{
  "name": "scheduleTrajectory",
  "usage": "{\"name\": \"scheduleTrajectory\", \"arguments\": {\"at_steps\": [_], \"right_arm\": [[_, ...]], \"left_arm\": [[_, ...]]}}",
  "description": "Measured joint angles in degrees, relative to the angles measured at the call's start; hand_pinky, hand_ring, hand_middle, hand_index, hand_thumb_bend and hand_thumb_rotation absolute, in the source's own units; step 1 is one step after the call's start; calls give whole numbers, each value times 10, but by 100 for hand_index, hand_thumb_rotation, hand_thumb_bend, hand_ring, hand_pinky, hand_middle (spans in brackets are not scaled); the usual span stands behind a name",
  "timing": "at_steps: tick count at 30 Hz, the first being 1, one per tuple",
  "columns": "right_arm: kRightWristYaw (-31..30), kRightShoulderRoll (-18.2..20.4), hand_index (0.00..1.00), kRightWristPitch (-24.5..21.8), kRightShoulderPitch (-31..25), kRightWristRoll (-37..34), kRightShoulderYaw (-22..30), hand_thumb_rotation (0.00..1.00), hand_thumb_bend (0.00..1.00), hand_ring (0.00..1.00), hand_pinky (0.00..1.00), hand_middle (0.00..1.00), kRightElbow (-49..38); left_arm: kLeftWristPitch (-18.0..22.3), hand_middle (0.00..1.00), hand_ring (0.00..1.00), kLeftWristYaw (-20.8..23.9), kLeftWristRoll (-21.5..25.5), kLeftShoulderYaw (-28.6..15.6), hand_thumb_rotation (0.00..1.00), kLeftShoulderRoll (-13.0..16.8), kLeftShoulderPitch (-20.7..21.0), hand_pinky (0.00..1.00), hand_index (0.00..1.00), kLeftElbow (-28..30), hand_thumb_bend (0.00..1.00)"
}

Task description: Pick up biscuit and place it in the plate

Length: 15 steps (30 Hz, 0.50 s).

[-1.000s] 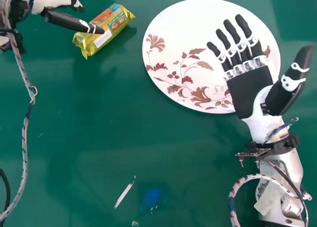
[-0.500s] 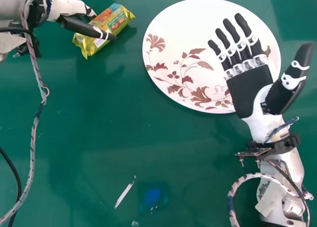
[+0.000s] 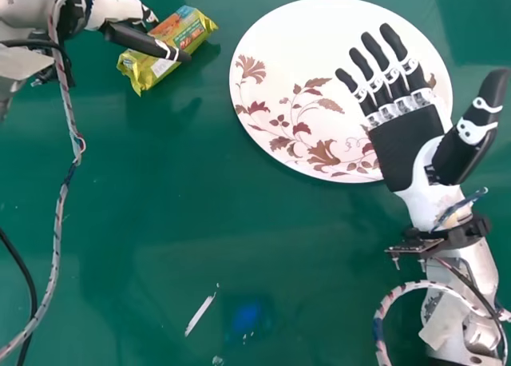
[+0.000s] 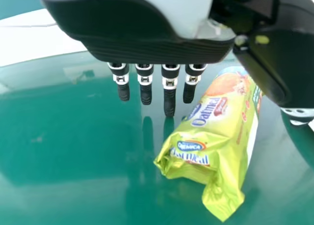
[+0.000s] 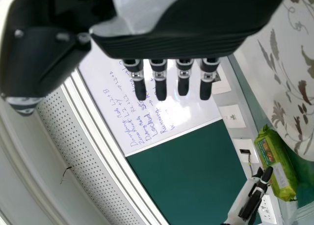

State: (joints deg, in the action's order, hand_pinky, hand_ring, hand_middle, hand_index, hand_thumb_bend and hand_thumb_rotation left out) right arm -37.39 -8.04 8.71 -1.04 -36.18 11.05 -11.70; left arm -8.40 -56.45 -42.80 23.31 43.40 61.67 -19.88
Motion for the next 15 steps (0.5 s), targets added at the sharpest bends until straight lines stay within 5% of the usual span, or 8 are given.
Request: {"name": "scheduleTrajectory", "arguments": {"at_steps": [15], "right_arm": [[-1, -13, 100, -8, 0, -8, 9, 50, 100, 100, 100, 100, -11]], "left_arm": [[15, 100, 100, 56, -67, 45, 75, -2, 4, 100, 100, -13, 100]]}}
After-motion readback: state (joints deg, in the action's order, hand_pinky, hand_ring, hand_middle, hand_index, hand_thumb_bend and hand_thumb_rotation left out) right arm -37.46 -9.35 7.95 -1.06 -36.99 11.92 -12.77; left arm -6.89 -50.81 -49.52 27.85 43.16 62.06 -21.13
